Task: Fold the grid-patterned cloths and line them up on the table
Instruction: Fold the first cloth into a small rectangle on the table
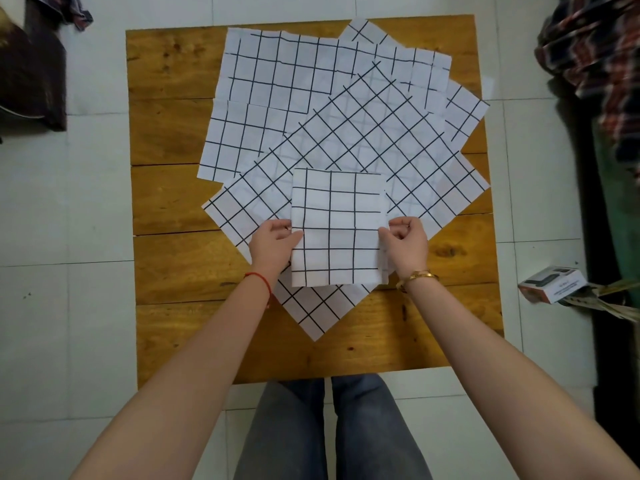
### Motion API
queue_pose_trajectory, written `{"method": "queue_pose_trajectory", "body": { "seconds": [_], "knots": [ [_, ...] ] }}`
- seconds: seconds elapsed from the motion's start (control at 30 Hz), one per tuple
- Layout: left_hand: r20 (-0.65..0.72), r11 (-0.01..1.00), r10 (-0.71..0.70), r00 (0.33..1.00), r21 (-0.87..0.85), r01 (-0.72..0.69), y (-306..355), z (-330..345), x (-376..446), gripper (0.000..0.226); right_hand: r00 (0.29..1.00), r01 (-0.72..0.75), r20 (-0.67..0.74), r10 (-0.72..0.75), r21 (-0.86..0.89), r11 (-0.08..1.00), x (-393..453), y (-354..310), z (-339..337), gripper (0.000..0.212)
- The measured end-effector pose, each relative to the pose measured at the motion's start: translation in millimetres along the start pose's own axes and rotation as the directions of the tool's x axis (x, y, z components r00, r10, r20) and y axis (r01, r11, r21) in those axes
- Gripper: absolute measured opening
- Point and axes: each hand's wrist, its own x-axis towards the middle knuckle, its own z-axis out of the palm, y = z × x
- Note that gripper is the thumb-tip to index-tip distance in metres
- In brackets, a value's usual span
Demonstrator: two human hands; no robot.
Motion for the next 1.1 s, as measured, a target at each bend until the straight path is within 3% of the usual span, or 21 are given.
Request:
{"method": "queue_pose_trajectory", "body": {
  "seconds": [0.27,0.37,0.47,0.6,0.73,0.9,1.0,1.1],
  "knots": [
    [0.069,0.995,0.085,0.994,-0.05,-0.081,13.1,-25.0,-9.7,0.026,0.983,0.18,0.013,-0.184,0.156,0.971,-5.8,-15.0,-9.7,0.021],
    [0.036,0.975,0.216,0.976,-0.063,-0.213,18.6,-32.4,-13.0,0.02,0.95,0.299,0.071,-0.303,0.066,0.952,-7.8,-20.7,-15.4,0.026],
    [-0.002,0.915,0.402,0.916,-0.029,-0.402,23.0,-40.7,-16.0,0.016,0.894,0.443,0.137,-0.428,-0.11,0.89,-10.0,-25.7,-20.7,0.027],
    [0.028,0.861,0.507,0.862,-0.062,-0.504,32.3,-47.9,-25.0,0.014,0.835,0.549,0.109,-0.54,-0.242,0.8,-11.7,-32.7,-24.7,0.014],
    [-0.002,0.881,0.454,0.891,-0.148,-0.449,43.4,-46.3,-36.1,0.014,0.877,0.48,0.069,-0.475,-0.112,0.87,-16.6,-41.5,-29.0,0.005],
    [0.0,0.913,0.348,0.937,-0.225,-0.339,44.3,-39.5,-32.8,0.015,0.937,0.321,0.112,-0.331,0.103,0.942,-16.5,-45.5,-29.4,0.011],
    [0.014,0.954,0.229,0.973,-0.2,-0.222,36.4,-31.4,-25.2,0.02,0.962,0.248,0.1,-0.254,0.067,0.966,-10.6,-39.5,-20.1,0.007],
    [0.031,0.99,0.118,0.992,-0.085,-0.115,23.8,-22.1,-17.4,0.031,0.979,0.188,0.101,-0.179,-0.083,0.979,-5.8,-29.8,-9.6,0.012]
  ]
}}
